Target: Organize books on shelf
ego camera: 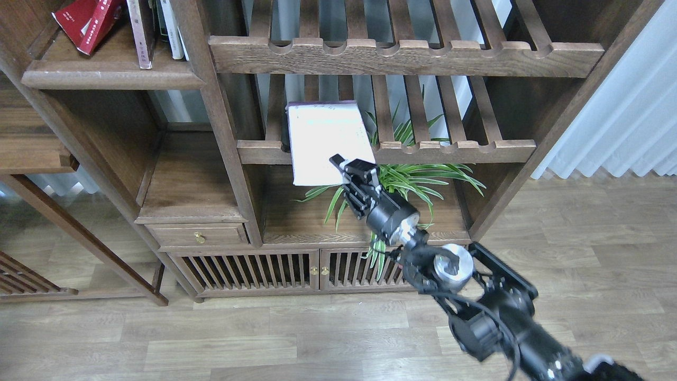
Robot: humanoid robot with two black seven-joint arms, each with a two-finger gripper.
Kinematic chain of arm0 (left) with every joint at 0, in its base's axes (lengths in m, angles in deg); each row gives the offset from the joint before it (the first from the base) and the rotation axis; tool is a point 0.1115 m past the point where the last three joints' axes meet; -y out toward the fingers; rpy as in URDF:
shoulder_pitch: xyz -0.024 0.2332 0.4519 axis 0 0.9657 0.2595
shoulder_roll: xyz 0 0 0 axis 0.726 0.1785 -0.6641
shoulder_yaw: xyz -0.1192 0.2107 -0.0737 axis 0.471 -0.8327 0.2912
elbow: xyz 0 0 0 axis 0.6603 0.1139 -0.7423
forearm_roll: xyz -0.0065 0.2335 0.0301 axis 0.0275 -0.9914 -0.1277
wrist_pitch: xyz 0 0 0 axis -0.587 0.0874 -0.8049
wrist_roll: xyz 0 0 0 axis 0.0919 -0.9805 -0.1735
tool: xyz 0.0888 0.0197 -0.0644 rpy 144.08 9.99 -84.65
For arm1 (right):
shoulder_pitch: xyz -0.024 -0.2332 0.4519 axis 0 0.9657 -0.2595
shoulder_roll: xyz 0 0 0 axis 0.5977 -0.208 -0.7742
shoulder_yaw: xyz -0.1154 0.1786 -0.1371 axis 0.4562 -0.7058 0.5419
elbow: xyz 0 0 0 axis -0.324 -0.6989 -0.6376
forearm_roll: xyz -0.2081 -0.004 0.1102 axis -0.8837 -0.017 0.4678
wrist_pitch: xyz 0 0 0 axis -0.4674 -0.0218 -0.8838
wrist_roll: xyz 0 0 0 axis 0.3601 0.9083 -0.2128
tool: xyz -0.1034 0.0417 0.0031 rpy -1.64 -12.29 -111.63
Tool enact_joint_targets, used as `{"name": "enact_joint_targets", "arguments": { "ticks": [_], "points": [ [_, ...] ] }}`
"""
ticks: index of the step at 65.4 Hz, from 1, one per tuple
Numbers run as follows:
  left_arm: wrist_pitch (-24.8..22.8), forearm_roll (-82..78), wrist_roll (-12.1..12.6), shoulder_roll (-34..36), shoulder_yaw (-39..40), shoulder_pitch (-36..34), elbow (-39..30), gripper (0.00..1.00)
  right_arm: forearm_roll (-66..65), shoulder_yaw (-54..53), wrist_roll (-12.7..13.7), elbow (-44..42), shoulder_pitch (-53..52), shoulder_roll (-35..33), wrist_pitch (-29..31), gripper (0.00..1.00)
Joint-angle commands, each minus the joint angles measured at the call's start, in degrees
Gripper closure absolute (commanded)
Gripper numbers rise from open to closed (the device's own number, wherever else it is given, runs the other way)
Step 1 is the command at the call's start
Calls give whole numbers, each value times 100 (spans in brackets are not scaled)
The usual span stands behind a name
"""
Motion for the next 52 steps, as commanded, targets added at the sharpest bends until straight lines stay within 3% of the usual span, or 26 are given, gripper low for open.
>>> {"name": "enact_joint_targets", "arguments": {
  "ticks": [1,3,4,12,22,30,35,52],
  "points": [
    [1,-1,-16,-466,-219,-16,21,0,-80,-120,348,107,489,0,250,66],
    [1,8,-16,-607,-342,-16,38,0,-142,-129,463,116,612,0,416,68],
    [1,34,-16,-799,-647,-16,12,0,-272,-111,776,107,838,0,774,71],
    [1,262,1,-1073,-1474,-129,-120,0,-537,-67,1271,55,1139,0,1242,72],
    [1,939,185,-1135,-2548,-297,-427,1,-651,-67,1412,37,1376,0,1463,73],
    [1,1641,344,-1152,-3365,-578,-419,1,-660,-102,1597,-7,1491,0,1594,86],
    [1,1897,353,-1179,-3586,-605,-471,1,-660,-93,1588,-16,1543,0,1635,94],
    [1,1959,318,-1337,-3902,-886,-735,1,-687,-41,1690,-112,1570,0,1635,94]
  ]
}}
